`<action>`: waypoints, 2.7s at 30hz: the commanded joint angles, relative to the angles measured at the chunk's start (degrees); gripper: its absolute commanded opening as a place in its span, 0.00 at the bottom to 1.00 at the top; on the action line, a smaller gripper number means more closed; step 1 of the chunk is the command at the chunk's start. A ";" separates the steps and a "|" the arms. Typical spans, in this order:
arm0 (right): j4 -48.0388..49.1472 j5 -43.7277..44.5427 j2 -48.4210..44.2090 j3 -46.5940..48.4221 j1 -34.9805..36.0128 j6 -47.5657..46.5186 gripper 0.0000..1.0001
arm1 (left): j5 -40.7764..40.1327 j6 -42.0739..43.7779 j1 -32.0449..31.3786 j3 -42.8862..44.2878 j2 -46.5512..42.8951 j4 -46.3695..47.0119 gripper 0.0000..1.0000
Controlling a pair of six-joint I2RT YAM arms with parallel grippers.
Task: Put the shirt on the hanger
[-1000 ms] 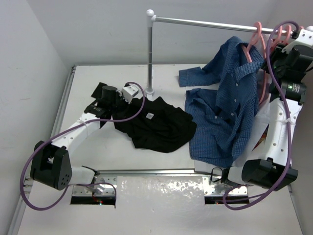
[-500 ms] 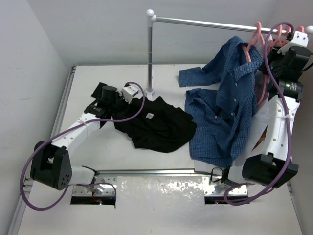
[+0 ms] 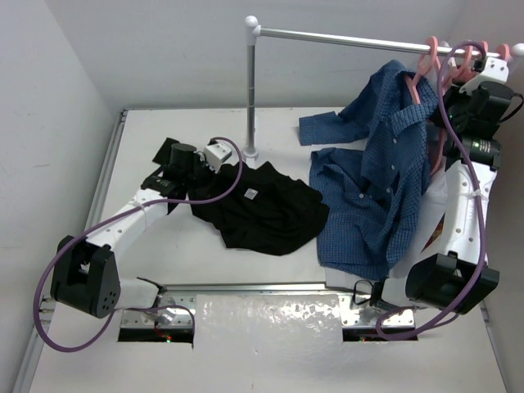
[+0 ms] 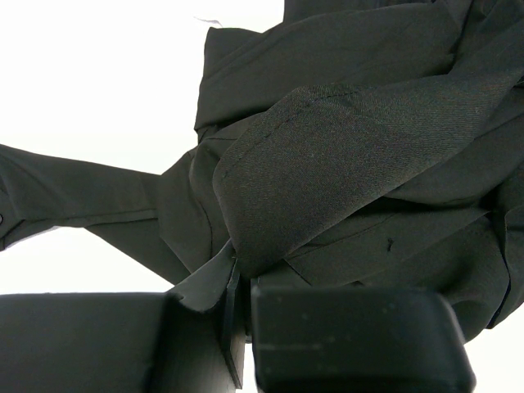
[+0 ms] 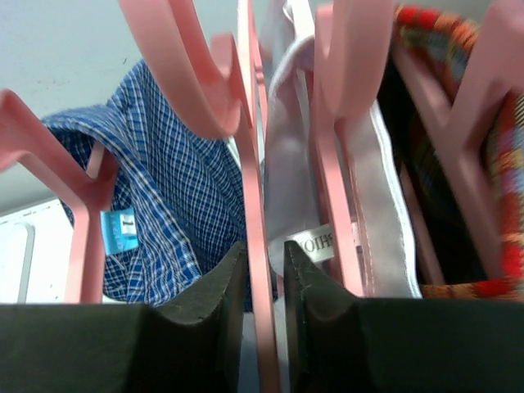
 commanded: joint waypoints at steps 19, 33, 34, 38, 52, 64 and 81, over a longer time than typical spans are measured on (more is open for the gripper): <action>7.12 -1.82 -8.92 -2.46 0.19 0.33 0.00 | 0.49 0.35 -0.41 1.95 -2.78 1.89 0.00; 0.10 3.81 -21.65 -8.52 0.27 -0.64 0.00 | 0.23 0.17 -0.41 4.76 -1.64 1.63 0.00; -0.44 3.63 -22.09 -8.61 0.27 -0.73 0.00 | 0.23 0.17 -0.32 4.94 -1.63 1.45 0.00; -1.24 2.84 -24.82 -9.93 0.19 -1.43 0.00 | -0.38 0.35 -0.41 6.60 -1.20 0.40 0.00; -10.72 -4.54 -24.29 -8.79 0.18 -2.75 0.00 | -1.00 1.40 -0.41 7.31 -2.16 -0.31 0.00; -18.63 -8.23 -29.22 -5.01 0.27 -4.42 0.00 | 0.14 1.84 -0.41 8.54 -1.99 -0.92 0.00; -22.07 5.48 -38.97 1.14 0.18 -7.67 0.00 | -1.09 0.88 -0.41 8.54 -1.99 -0.66 0.00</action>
